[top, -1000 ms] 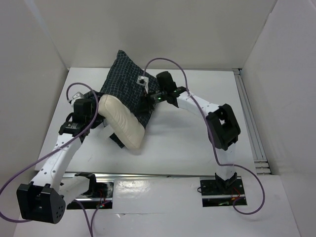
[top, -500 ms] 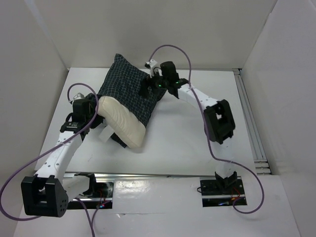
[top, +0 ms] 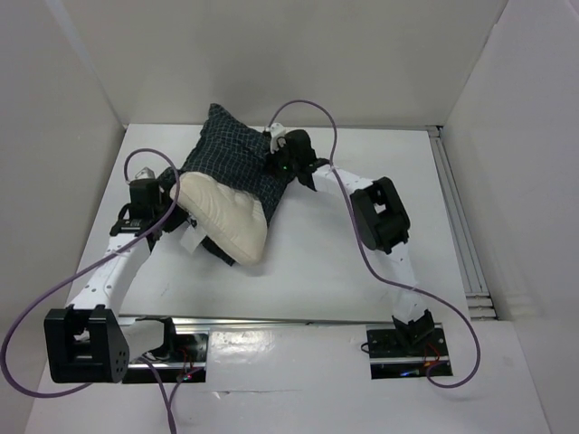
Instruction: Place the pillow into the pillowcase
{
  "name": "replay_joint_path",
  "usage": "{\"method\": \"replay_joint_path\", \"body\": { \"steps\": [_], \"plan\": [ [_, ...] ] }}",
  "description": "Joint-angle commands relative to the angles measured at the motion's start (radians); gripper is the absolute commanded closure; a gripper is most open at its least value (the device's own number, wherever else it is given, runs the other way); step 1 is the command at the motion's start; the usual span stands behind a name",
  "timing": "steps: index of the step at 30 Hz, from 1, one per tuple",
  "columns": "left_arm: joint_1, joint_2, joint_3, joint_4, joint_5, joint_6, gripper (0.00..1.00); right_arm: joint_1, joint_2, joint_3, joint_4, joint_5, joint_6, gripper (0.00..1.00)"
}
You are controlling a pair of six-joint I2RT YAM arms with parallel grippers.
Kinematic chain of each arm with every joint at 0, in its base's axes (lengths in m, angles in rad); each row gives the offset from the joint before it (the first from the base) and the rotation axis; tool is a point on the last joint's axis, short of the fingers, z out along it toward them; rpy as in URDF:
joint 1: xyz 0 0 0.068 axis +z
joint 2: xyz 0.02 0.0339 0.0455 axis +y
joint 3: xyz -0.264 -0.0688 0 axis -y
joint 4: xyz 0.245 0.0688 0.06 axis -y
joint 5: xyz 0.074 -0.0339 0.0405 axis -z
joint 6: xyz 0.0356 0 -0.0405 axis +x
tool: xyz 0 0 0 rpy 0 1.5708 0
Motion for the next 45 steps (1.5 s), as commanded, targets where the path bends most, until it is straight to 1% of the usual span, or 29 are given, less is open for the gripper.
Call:
{"method": "replay_joint_path", "body": {
  "steps": [1,2,3,4,6,8,9,11,12,14,15,16,17,18,19,20,21,24,25,28,31,34,36,38,40,42,43,44,45],
  "plan": [
    [0.016,0.045,0.053,0.094,0.047,0.036,1.00,-0.011,-0.153,-0.221,-0.046,0.177,0.051,1.00],
    [0.016,0.062,0.072,0.120,0.063,0.036,1.00,-0.011,-0.246,-0.271,-0.046,0.227,0.066,1.00],
    [0.016,0.082,0.084,0.131,0.095,0.036,1.00,-0.020,-0.295,-0.360,-0.058,0.264,0.121,1.00],
    [0.016,0.105,0.099,0.142,0.113,0.036,1.00,-0.031,-0.345,-0.402,-0.075,0.287,0.147,1.00],
    [0.005,0.183,0.151,0.151,0.150,0.036,1.00,-0.031,-0.481,-0.466,-0.179,0.364,0.201,1.00],
    [-0.018,0.240,0.197,0.165,0.172,0.036,1.00,-0.040,-0.555,-0.529,-0.328,0.404,0.267,1.00],
    [-0.047,0.295,0.217,0.165,0.172,0.036,1.00,-0.040,-0.608,-0.549,-0.370,0.444,0.289,1.00],
    [-0.077,0.345,0.279,0.174,0.172,0.045,1.00,-0.040,-0.650,-0.608,-0.432,0.444,0.306,1.00],
    [-0.103,0.395,0.300,0.174,0.172,0.045,1.00,-0.040,-0.691,-0.626,-0.447,0.429,0.306,0.93],
    [-0.114,0.444,0.363,0.165,0.162,0.065,1.00,-0.031,-0.739,-0.638,-0.460,0.369,0.274,0.62],
    [-0.129,0.470,0.383,0.165,0.162,0.065,1.00,-0.031,-0.800,-0.638,-0.437,0.284,0.257,0.42],
    [-0.140,0.530,0.430,0.165,0.162,0.090,1.00,-0.031,-0.836,-0.638,-0.415,0.231,0.219,0.33],
    [-0.140,0.562,0.458,0.165,0.162,0.090,1.00,-0.031,-0.872,-0.648,-0.383,0.175,0.202,0.27],
    [-0.140,0.596,0.486,0.153,0.176,0.105,1.00,-0.022,-0.908,-0.648,-0.295,0.104,0.180,0.23],
    [-0.154,0.628,0.535,0.143,0.185,0.117,1.00,-0.022,-0.963,-0.661,-0.250,-0.024,0.151,0.15],
    [-0.163,0.689,0.558,0.134,0.195,0.126,1.00,-0.008,-0.989,-0.661,-0.177,-0.062,0.151,0.12],
    [-0.163,0.716,0.579,0.134,0.205,0.143,1.00,-0.008,-0.989,-0.652,-0.176,-0.094,0.151,0.08],
    [-0.199,0.759,0.623,0.123,0.205,0.166,1.00,0.014,-0.950,-0.619,-0.061,-0.197,0.105,0.00],
    [-0.211,0.759,0.623,0.123,0.195,0.166,1.00,0.024,-0.890,-0.594,-0.034,-0.212,0.094,0.00],
    [-0.222,0.739,0.623,0.137,0.184,0.177,1.00,0.049,-0.743,-0.456,-0.049,-0.222,0.051,0.00],
    [-0.231,0.728,0.623,0.137,0.175,0.189,1.00,0.076,-0.660,-0.389,0.021,-0.205,0.028,0.00],
    [-0.231,0.728,0.623,0.137,0.185,0.202,1.00,0.098,-0.546,-0.298,0.031,-0.171,-0.029,0.00],
    [-0.231,0.728,0.623,0.137,0.185,0.202,1.00,0.098,-0.470,-0.234,0.014,-0.134,-0.050,0.00],
    [-0.240,0.719,0.623,0.137,0.185,0.202,1.00,0.116,-0.404,-0.186,-0.052,-0.108,-0.087,0.00],
    [-0.240,0.719,0.623,0.137,0.185,0.202,1.00,0.126,-0.370,-0.163,-0.073,-0.108,-0.107,0.00],
    [-0.240,0.719,0.623,0.137,0.195,0.211,1.00,0.138,-0.322,-0.163,-0.053,-0.044,-0.107,0.02],
    [-0.240,0.707,0.623,0.137,0.195,0.211,1.00,0.147,-0.304,-0.163,-0.043,-0.001,-0.098,0.12],
    [-0.251,0.690,0.623,0.137,0.195,0.211,1.00,0.158,-0.282,-0.146,-0.033,0.062,-0.086,0.30],
    [-0.251,0.678,0.610,0.137,0.195,0.220,1.00,0.158,-0.234,-0.107,-0.050,0.197,-0.063,0.97]
  ]
}}
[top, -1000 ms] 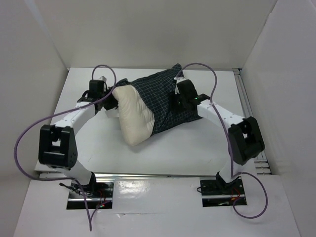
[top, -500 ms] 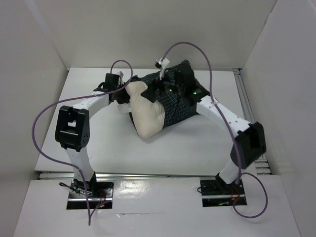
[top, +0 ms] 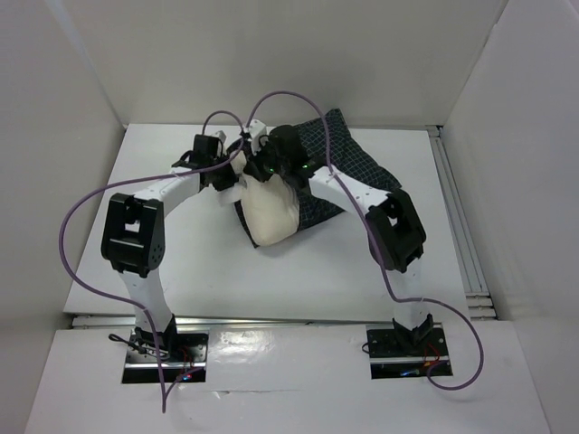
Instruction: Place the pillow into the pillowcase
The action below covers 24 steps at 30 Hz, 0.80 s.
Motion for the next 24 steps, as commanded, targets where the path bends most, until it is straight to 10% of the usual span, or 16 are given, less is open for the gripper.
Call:
{"method": "replay_joint_path", "body": {
  "steps": [1,13,24],
  "plan": [
    [-0.023,-0.099,0.024,0.049,0.001,0.063,1.00,0.025,0.115,0.099,0.014,0.325,0.039,1.00],
    [0.075,-0.261,0.058,-0.093,-0.143,0.071,1.00,-0.045,0.453,0.258,-0.494,0.496,0.167,1.00],
    [0.203,-0.093,0.457,-0.328,-0.255,0.083,1.00,0.005,0.337,-0.124,-0.424,0.473,0.109,1.00]
  ]
}}
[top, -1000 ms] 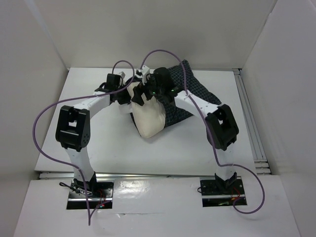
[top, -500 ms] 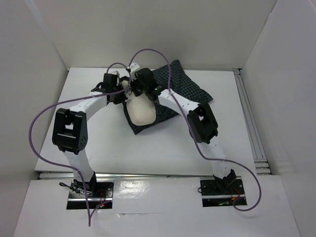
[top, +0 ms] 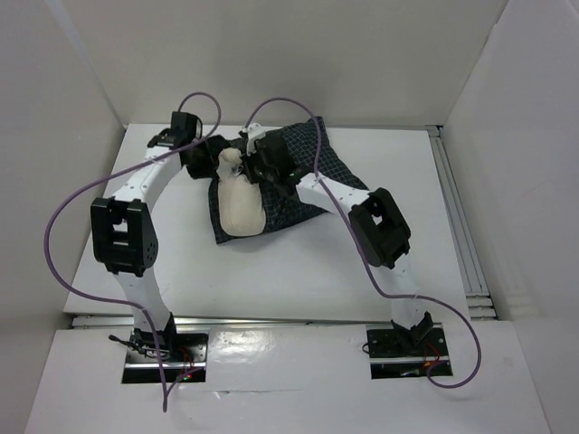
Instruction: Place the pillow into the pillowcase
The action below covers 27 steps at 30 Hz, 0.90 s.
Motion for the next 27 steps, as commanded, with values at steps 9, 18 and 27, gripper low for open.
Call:
{"method": "replay_joint_path", "body": {
  "steps": [9,18,27],
  "plan": [
    [0.076,-0.056,0.323,0.085,-0.024,0.077,1.00,0.117,0.279,-0.032,-0.492,0.015,-0.266,1.00],
    [-0.032,-0.272,0.100,0.207,0.162,0.225,1.00,0.089,0.655,0.651,-0.791,-0.134,-0.194,1.00],
    [-0.045,-0.239,0.374,0.121,0.044,0.287,1.00,0.117,0.640,0.611,-0.868,-0.191,-0.217,1.00]
  ]
}}
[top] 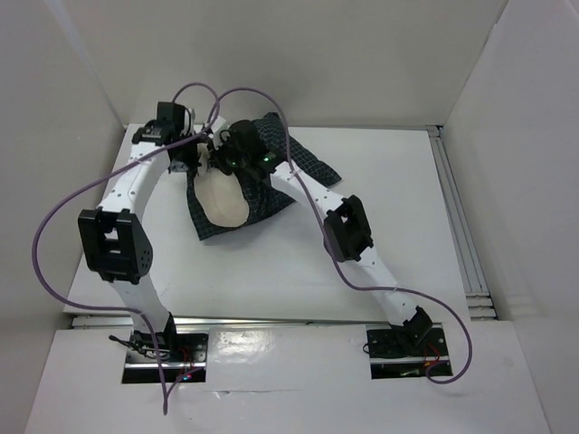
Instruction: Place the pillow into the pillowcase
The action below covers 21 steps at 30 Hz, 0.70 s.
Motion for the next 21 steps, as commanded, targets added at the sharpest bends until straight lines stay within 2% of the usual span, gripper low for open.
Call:
{"method": "replay_joint_path", "body": {
  "steps": [1,2,3,5,7,8,9,12,16,21],
  "plan": [
    [-0.060,-0.068,0.503,0.114,0.129,0.012,1.00,0.054,0.235,-0.144,-0.514,0.009,-0.035,1.00],
    [-0.060,0.054,0.741,0.053,0.143,0.012,1.00,0.064,0.235,-0.153,-0.529,0.009,-0.035,1.00],
    [-0.060,0.103,0.837,-0.027,0.169,0.012,1.00,0.083,0.235,-0.153,-0.546,0.024,-0.035,1.00],
    [-0.050,0.149,0.923,-0.040,0.256,-0.004,1.00,0.101,0.255,-0.117,-0.586,0.058,-0.035,1.00],
    [-0.050,0.088,0.825,0.004,0.348,-0.023,1.00,0.112,0.255,-0.107,-0.603,0.049,-0.046,1.00],
    [-0.050,0.047,0.661,0.085,0.423,-0.044,1.00,0.112,0.255,-0.107,-0.603,0.038,-0.046,1.00],
    [-0.050,-0.036,0.582,0.125,0.451,-0.045,1.00,0.103,0.264,-0.107,-0.603,0.029,-0.046,1.00],
    [-0.050,-0.131,0.392,0.176,0.508,-0.032,1.00,0.094,0.284,-0.057,-0.624,0.016,-0.046,1.00],
    [-0.069,-0.251,0.316,0.164,0.597,0.027,1.00,0.063,0.312,0.006,-0.634,-0.030,-0.046,1.00],
    [-0.079,-0.320,0.376,0.127,0.597,0.037,1.00,0.063,0.314,0.010,-0.631,-0.045,-0.046,1.00]
  ]
}}
